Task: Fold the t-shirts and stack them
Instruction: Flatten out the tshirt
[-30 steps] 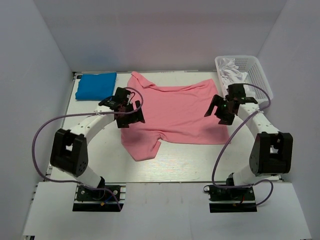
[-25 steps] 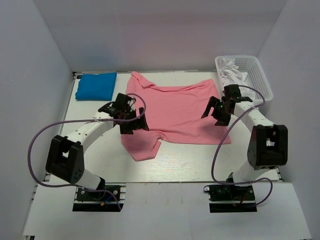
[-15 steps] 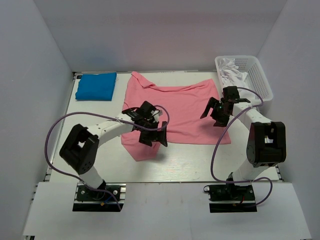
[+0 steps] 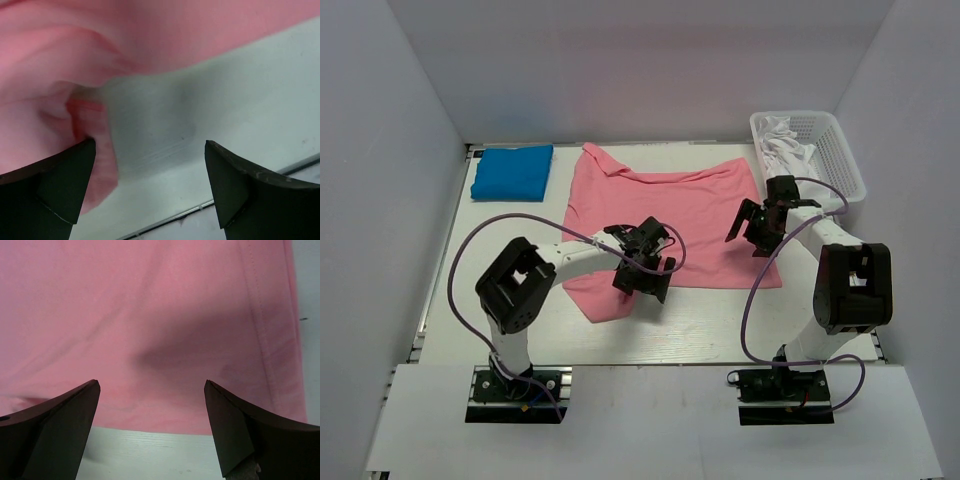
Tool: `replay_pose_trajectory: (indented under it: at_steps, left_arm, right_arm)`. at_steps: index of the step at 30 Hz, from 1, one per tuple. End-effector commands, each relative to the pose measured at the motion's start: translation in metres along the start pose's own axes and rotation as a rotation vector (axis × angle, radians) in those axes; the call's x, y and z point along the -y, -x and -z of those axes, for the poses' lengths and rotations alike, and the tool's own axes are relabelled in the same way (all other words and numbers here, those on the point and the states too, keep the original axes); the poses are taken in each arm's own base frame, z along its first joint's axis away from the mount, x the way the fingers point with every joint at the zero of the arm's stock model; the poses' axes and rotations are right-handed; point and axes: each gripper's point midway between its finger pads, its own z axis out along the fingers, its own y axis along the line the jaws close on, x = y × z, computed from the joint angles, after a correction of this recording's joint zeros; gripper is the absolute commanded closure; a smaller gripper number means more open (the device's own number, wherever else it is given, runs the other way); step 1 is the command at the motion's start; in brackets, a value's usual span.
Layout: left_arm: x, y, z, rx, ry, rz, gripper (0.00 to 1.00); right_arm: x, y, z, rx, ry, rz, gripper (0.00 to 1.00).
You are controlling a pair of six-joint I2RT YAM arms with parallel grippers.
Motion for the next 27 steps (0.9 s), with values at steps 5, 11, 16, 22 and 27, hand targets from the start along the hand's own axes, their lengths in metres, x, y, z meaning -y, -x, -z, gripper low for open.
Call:
replay_pose_trajectory:
  at_steps: [5, 11, 16, 22, 27]
  left_arm:
    - [-0.017, 0.028, 0.029, 0.18, 0.138, 0.025, 0.0]
    - [-0.013, 0.023, 0.024, 0.155, 0.106, 0.014, 0.0]
    - [-0.01, 0.013, 0.008, 0.092, 0.074, -0.005, 0.0]
    - [0.006, -0.035, -0.002, -0.079, -0.045, -0.073, 0.0]
    - [0.025, -0.079, 0.017, -0.199, -0.217, -0.166, 0.0]
  right_arm:
    - [0.011, 0.003, 0.002, 0.006, -0.023, 0.029, 0.1]
    - [0.012, 0.008, 0.001, 0.016, -0.023, 0.031, 0.1]
    - [0.012, 0.012, 0.001, 0.017, -0.022, 0.024, 0.1]
    - [0.014, 0.01, 0.001, 0.003, -0.021, 0.016, 0.1]
    - [0.011, 0.005, 0.001, -0.012, 0.016, 0.028, 0.1]
